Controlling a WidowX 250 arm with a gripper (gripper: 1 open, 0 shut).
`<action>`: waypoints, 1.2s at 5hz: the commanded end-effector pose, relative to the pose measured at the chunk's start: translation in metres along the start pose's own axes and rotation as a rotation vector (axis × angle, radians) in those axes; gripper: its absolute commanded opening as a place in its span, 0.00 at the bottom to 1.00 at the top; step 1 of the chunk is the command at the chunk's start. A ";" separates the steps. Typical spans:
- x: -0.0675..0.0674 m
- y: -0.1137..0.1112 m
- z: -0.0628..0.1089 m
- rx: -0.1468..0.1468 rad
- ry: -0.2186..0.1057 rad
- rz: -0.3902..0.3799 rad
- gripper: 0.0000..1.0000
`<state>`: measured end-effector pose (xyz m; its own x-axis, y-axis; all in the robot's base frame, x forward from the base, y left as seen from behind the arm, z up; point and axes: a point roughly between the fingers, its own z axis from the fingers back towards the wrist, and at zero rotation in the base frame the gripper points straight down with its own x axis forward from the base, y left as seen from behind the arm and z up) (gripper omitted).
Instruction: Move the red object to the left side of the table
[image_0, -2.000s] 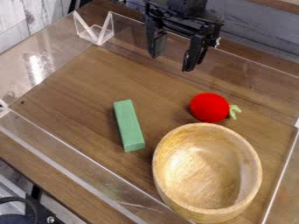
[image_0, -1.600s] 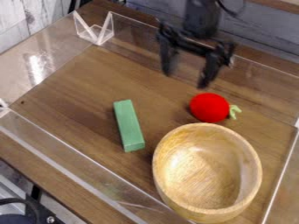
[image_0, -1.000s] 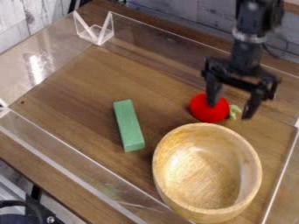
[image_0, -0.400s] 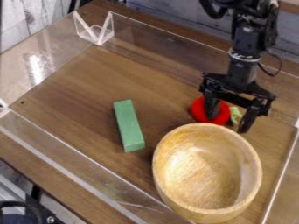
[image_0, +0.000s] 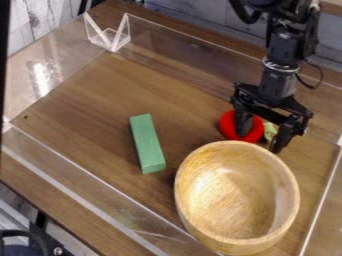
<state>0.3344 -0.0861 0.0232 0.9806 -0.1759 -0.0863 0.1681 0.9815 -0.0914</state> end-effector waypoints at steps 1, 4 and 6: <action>0.003 0.011 -0.004 0.006 -0.039 -0.004 1.00; 0.005 0.016 -0.006 0.010 -0.060 0.035 1.00; 0.012 0.021 -0.009 0.022 -0.058 -0.099 1.00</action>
<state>0.3444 -0.0755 0.0196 0.9677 -0.2502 -0.0309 0.2472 0.9657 -0.0794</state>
